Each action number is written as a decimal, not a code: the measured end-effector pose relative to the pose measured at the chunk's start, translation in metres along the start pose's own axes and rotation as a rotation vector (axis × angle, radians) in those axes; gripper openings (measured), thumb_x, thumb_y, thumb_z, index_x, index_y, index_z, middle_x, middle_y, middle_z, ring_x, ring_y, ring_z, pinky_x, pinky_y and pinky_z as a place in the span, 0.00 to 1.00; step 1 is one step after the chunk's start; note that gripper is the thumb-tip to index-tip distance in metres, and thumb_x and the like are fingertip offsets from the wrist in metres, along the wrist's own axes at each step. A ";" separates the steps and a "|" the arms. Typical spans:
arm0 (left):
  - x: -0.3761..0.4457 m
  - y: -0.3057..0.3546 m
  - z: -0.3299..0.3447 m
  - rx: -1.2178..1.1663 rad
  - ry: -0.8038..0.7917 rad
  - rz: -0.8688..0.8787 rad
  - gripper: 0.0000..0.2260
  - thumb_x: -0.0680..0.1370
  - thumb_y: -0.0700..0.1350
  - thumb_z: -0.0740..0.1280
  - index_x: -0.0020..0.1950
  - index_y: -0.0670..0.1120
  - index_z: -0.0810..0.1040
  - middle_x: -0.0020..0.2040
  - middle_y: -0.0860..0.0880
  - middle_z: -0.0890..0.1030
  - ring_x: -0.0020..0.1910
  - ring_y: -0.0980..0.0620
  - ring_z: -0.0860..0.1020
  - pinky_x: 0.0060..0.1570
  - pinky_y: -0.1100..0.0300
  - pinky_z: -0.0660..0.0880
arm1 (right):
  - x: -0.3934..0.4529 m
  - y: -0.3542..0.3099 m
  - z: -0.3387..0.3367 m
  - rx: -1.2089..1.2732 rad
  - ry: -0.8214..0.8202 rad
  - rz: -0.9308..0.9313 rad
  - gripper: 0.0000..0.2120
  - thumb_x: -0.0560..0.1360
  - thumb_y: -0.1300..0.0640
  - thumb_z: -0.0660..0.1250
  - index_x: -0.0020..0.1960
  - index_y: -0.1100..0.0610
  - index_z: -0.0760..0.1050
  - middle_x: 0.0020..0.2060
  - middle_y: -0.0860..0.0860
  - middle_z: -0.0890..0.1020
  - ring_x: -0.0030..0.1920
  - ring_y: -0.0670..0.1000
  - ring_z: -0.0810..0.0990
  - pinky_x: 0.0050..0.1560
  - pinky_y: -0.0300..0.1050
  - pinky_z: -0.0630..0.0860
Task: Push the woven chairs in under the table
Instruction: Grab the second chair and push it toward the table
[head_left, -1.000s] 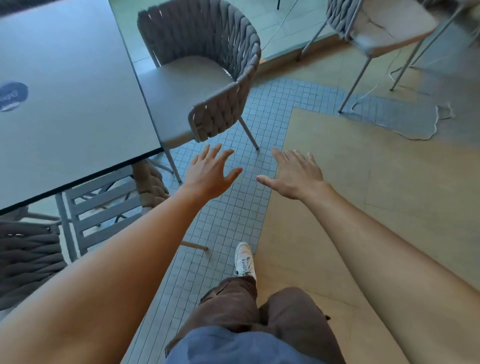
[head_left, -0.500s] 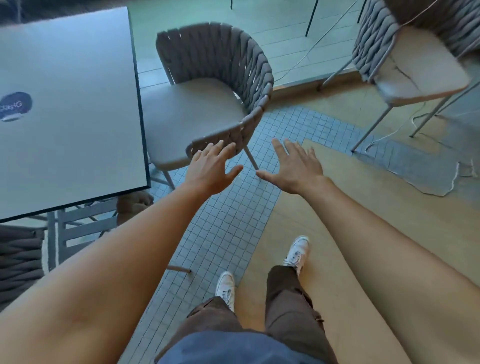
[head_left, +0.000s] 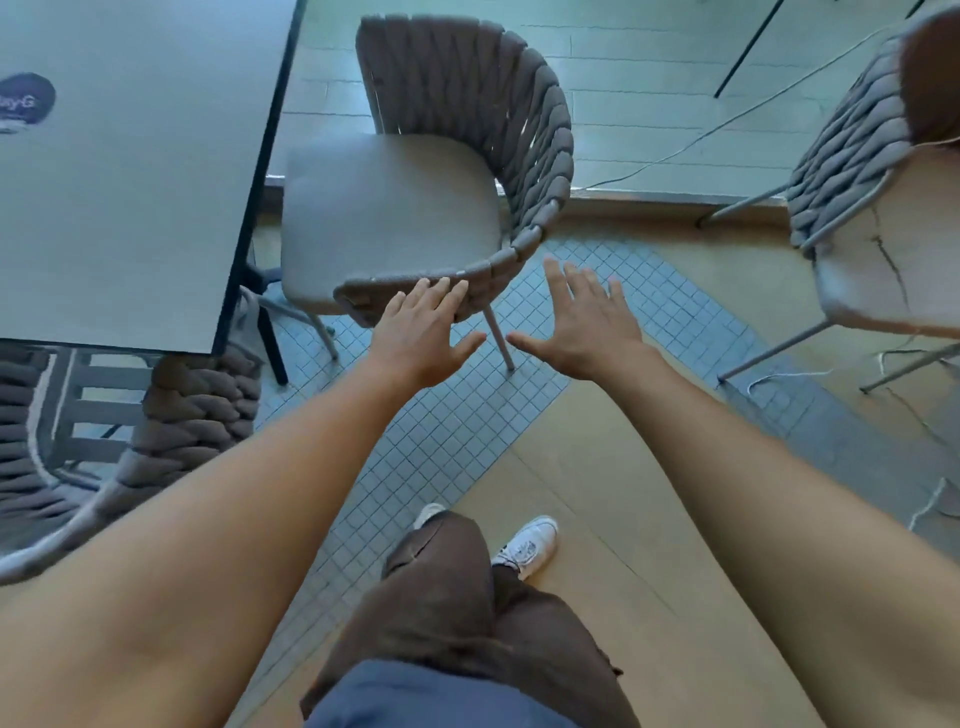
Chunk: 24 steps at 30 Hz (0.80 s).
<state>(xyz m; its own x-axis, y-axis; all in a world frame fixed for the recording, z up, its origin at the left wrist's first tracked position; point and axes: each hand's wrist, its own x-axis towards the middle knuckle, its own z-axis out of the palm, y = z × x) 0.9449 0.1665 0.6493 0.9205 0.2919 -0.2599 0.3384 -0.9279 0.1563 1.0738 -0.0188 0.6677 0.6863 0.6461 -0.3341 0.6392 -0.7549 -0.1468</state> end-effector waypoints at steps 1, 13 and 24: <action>0.005 0.002 0.001 0.000 -0.002 -0.014 0.35 0.80 0.67 0.53 0.82 0.50 0.54 0.81 0.47 0.59 0.80 0.45 0.55 0.77 0.44 0.54 | 0.009 0.006 -0.002 -0.004 -0.003 -0.013 0.52 0.73 0.24 0.56 0.83 0.51 0.37 0.82 0.57 0.51 0.82 0.58 0.48 0.79 0.63 0.44; 0.102 -0.001 0.030 -0.054 -0.060 -0.149 0.34 0.79 0.67 0.54 0.81 0.51 0.55 0.80 0.45 0.60 0.79 0.43 0.56 0.76 0.43 0.55 | 0.141 0.049 -0.024 0.015 -0.007 -0.208 0.55 0.73 0.21 0.53 0.83 0.58 0.39 0.83 0.55 0.50 0.82 0.56 0.48 0.80 0.62 0.45; 0.180 0.000 0.028 -0.173 -0.113 -0.206 0.38 0.77 0.69 0.58 0.81 0.51 0.55 0.81 0.46 0.58 0.80 0.45 0.55 0.77 0.44 0.54 | 0.243 0.075 -0.036 -0.018 -0.165 -0.338 0.60 0.68 0.17 0.52 0.83 0.57 0.41 0.83 0.53 0.50 0.82 0.53 0.47 0.80 0.59 0.41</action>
<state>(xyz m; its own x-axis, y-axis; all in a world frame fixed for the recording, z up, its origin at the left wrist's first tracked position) 1.1054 0.2121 0.5756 0.8046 0.4330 -0.4063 0.5529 -0.7959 0.2468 1.3007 0.0856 0.6094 0.3707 0.8306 -0.4156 0.8272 -0.4987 -0.2588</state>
